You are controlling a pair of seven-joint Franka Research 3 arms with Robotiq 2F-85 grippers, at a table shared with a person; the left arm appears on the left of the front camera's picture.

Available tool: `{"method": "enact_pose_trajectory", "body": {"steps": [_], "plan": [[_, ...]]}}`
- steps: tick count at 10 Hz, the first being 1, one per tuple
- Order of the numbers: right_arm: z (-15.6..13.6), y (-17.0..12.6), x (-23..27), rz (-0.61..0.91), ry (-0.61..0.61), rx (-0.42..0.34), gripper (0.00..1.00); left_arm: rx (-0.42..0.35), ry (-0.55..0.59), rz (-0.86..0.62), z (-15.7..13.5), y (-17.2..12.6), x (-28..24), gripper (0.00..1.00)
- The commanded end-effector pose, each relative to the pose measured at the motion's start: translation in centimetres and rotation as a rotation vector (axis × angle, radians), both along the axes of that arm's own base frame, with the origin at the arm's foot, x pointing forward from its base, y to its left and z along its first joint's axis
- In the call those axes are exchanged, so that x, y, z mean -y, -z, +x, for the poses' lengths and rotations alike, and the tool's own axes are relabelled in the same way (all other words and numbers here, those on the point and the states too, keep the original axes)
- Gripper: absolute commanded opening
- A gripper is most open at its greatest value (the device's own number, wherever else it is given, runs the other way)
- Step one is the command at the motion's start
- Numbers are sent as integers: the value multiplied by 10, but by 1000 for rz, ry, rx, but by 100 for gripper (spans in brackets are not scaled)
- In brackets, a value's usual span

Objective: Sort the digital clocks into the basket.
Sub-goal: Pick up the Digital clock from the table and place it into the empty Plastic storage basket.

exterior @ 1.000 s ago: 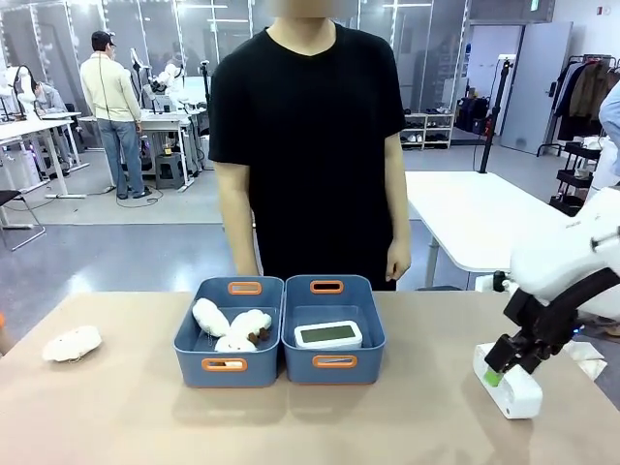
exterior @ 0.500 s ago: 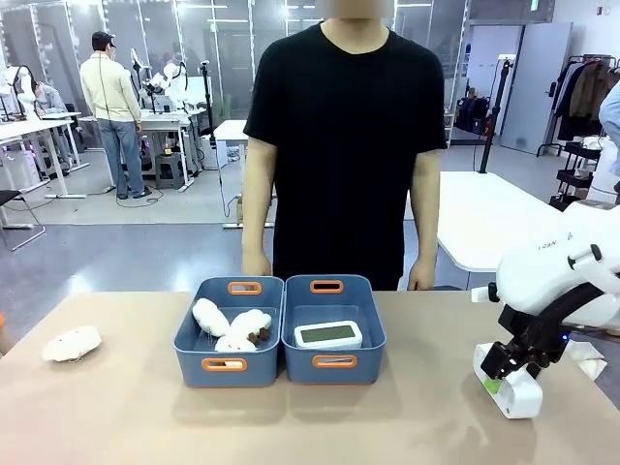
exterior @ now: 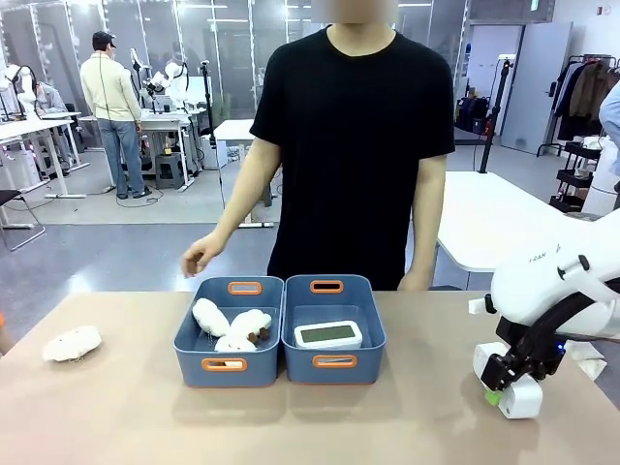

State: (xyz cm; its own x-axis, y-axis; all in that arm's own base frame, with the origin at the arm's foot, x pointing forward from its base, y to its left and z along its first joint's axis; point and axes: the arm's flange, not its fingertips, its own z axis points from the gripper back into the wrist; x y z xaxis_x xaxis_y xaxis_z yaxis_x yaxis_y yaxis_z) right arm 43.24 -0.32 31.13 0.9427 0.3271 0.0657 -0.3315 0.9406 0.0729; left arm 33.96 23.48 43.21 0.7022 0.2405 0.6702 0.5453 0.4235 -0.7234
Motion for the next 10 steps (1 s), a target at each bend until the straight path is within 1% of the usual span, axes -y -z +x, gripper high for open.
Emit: {"method": "enact_pose_trajectory", "body": {"steps": [1,2,3,4,5,6,7,8,9,10], "plan": [[10,2,-2,-36,38,30,0,-12,-10,-4,0,-5,0,100],[6,1,-3,-35,39,25,0,-12,-10,-4,0,-5,0,100],[8,-1,-1,-34,40,35,0,-12,-10,-4,0,-5,0,100],[8,-8,0,-7,36,44,13,-12,-10,-4,0,-5,0,100],[8,-25,3,44,6,66,47,-12,-10,-4,0,-5,0,100],[14,-47,7,110,-41,115,47,-12,-10,-4,0,-5,0,100],[17,-85,4,223,-114,161,47,-12,-10,-4,0,-5,0,100],[23,-104,-3,254,-141,173,47,-12,-10,-4,0,-5,0,100],[39,-133,-28,322,-146,194,47,-12,-10,-4,0,-5,0,100],[51,-143,-50,380,-127,170,47,-12,-10,-4,0,-5,0,100]]}}
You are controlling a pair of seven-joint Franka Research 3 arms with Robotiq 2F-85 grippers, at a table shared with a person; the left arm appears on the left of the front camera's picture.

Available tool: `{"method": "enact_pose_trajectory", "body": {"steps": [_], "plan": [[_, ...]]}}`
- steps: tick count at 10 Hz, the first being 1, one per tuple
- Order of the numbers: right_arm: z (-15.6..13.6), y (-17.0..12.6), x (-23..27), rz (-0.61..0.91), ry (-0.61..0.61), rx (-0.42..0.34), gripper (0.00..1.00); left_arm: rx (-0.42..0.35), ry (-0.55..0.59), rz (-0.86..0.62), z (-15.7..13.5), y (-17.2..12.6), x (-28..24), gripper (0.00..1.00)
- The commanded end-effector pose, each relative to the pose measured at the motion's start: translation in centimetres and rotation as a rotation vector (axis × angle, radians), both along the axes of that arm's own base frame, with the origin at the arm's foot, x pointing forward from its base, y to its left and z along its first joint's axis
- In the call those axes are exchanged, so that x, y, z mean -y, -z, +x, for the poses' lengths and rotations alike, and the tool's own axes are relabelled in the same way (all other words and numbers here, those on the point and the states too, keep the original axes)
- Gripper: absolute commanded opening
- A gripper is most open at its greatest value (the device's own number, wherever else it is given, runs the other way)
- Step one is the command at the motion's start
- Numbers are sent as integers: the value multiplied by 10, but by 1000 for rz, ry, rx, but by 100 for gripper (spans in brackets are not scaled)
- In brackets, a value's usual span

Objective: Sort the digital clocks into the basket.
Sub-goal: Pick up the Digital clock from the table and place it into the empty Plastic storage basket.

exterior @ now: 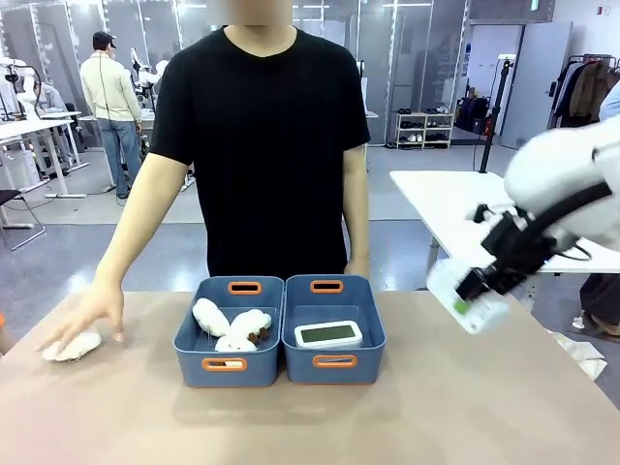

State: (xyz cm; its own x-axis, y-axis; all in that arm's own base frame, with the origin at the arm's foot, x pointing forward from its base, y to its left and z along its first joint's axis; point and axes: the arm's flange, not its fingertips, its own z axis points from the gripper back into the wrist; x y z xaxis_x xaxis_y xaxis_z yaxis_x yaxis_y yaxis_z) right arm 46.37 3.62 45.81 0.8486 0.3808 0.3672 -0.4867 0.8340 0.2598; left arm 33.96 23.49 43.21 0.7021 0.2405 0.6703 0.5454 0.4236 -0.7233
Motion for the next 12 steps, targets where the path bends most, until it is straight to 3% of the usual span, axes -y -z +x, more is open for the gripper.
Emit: {"method": "enact_pose_trajectory", "body": {"steps": [1,4,6,8,12], "plan": [[34,0,-47,146,-1,-98,47,-12,-9,-4,0,-5,0,100],[44,5,-124,253,64,-182,47,-12,-9,-4,0,-5,0,100],[47,15,-151,249,89,-161,47,-12,-9,-4,0,-5,0,100],[49,3,-127,329,87,-186,47,-12,-9,-4,0,-5,0,100],[47,-32,-23,492,153,-135,47,-12,-9,-4,0,-5,0,100]]}}
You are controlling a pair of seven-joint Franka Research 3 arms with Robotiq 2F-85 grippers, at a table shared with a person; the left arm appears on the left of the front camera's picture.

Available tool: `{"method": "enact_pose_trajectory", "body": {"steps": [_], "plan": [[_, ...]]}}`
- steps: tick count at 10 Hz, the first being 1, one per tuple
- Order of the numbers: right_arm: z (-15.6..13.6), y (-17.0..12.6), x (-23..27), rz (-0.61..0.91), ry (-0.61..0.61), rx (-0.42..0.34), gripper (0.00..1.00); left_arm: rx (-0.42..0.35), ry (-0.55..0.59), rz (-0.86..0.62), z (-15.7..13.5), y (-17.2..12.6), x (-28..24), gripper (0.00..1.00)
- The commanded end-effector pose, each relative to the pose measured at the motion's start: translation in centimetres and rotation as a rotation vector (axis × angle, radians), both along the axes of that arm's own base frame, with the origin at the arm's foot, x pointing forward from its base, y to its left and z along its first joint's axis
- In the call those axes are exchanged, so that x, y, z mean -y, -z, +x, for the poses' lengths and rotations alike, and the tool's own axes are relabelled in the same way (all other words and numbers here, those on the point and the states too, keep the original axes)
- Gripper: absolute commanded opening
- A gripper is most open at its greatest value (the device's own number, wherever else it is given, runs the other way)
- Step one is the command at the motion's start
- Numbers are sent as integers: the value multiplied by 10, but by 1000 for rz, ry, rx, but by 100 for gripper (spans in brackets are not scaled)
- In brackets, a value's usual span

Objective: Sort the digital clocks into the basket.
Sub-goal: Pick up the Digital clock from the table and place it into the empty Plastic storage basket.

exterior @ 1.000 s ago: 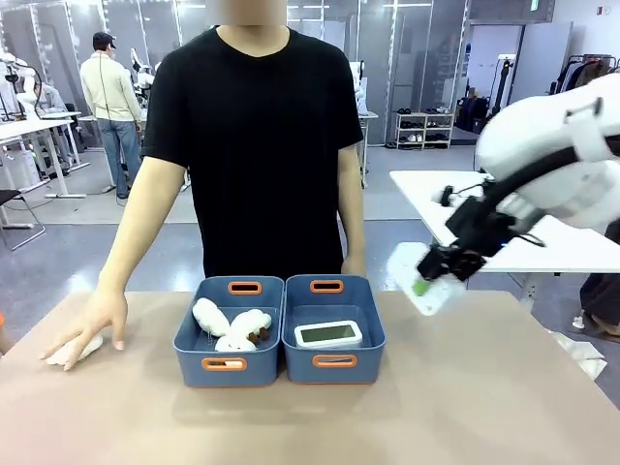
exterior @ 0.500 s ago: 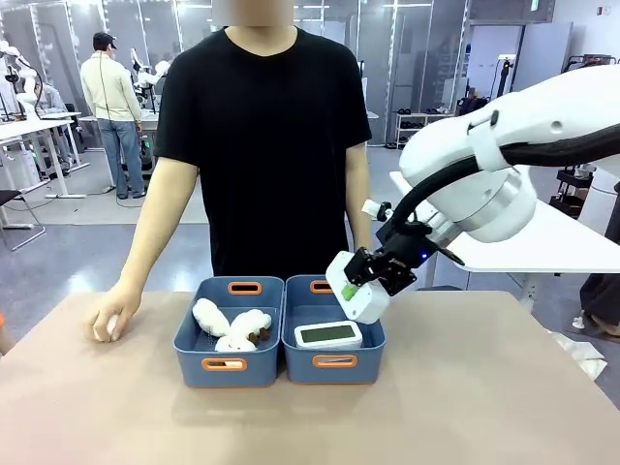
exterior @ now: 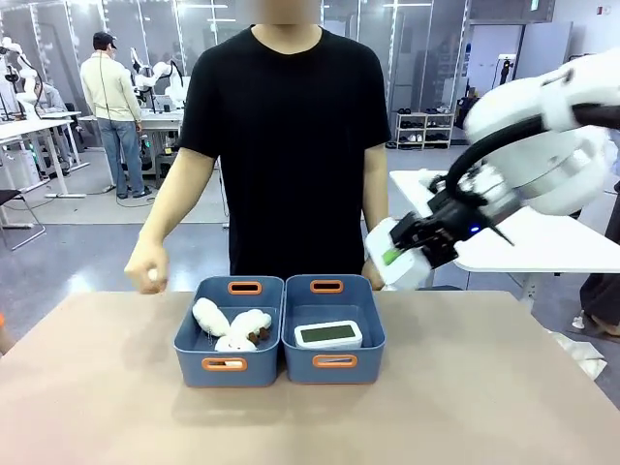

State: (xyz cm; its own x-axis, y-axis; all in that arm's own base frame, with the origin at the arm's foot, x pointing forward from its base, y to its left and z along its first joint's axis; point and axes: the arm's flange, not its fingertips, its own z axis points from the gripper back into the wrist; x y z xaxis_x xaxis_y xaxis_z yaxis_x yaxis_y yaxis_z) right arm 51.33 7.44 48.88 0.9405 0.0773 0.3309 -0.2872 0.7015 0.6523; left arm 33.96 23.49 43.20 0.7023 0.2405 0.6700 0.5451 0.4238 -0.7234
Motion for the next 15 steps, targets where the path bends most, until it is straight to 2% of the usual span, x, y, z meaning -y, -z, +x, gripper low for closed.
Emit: {"method": "enact_pose_trajectory", "body": {"steps": [1,3,6,8,10,13,15], "plan": [[-2,-6,28,82,17,35,47,-12,-9,-4,0,-5,0,100],[-8,-18,74,155,86,82,47,-12,-9,-4,0,-5,0,100],[-59,-19,204,308,269,158,47,-12,-9,-4,0,-5,0,100],[-75,-14,238,338,322,175,47,-12,-9,-4,0,-5,0,100],[-56,-10,205,286,247,145,47,-12,-9,-4,0,-5,0,100],[-14,1,80,152,58,55,47,-12,-9,-4,0,-5,0,100],[-3,19,10,53,48,8,47,-12,-9,-4,0,-5,0,100]]}}
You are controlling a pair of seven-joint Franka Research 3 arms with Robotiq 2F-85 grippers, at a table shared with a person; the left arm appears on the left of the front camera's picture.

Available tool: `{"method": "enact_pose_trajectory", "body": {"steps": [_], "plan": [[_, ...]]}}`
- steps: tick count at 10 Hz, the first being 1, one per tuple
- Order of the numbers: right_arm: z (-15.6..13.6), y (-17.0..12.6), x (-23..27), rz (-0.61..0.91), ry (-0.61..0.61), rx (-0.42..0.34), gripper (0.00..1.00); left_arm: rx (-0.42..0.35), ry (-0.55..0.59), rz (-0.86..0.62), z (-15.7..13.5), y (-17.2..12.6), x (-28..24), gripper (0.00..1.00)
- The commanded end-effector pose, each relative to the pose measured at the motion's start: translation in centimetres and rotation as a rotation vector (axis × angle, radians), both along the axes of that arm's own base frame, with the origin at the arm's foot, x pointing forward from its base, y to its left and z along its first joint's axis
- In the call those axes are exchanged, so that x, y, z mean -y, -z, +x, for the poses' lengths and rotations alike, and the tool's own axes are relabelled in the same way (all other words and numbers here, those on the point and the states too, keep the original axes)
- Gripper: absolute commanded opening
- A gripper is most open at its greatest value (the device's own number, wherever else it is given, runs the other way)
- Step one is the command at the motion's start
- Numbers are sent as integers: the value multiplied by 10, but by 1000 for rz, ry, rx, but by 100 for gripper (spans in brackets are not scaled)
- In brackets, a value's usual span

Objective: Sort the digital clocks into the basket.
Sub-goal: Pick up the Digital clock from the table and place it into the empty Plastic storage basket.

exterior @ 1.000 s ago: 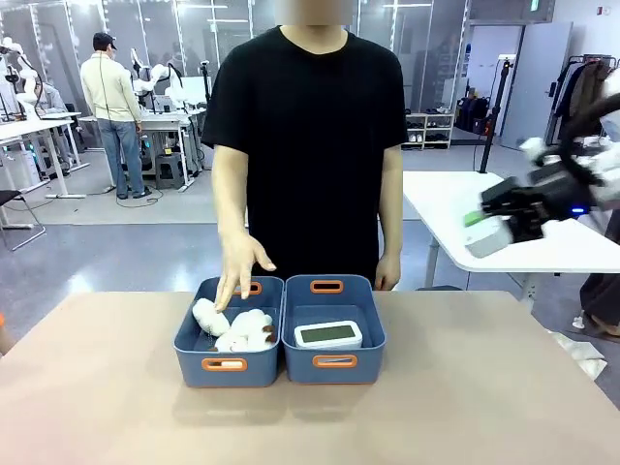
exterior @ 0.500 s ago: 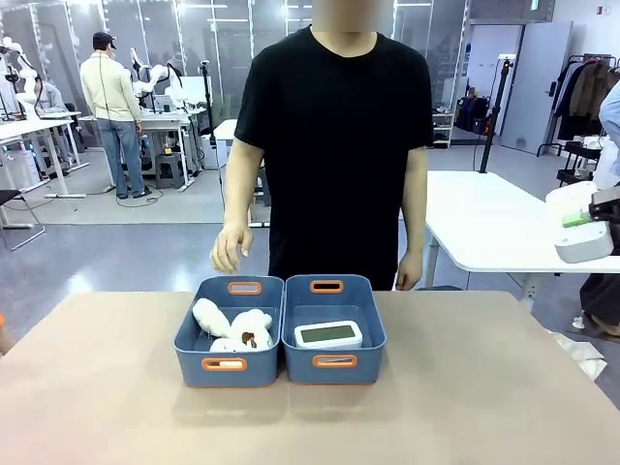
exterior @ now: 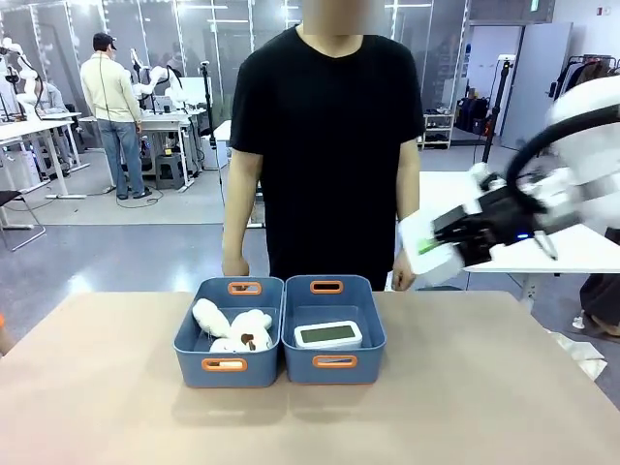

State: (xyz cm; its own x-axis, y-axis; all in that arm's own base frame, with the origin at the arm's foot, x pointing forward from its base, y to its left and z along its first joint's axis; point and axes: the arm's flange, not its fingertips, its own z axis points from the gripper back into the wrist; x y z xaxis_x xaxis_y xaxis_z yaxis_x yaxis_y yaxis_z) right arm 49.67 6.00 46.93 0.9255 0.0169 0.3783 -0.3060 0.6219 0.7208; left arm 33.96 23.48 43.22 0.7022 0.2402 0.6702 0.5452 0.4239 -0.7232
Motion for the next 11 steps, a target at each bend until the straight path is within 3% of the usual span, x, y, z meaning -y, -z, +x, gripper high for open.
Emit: {"method": "enact_pose_trajectory", "body": {"steps": [1,5,11], "plan": [[14,6,-39,-111,25,-48,47,-12,-10,-5,0,-4,0,100],[13,51,-155,-286,12,-106,47,-12,-10,-5,0,-4,0,100],[38,94,-163,-344,64,-116,47,-12,-10,-5,0,-4,0,100]]}}
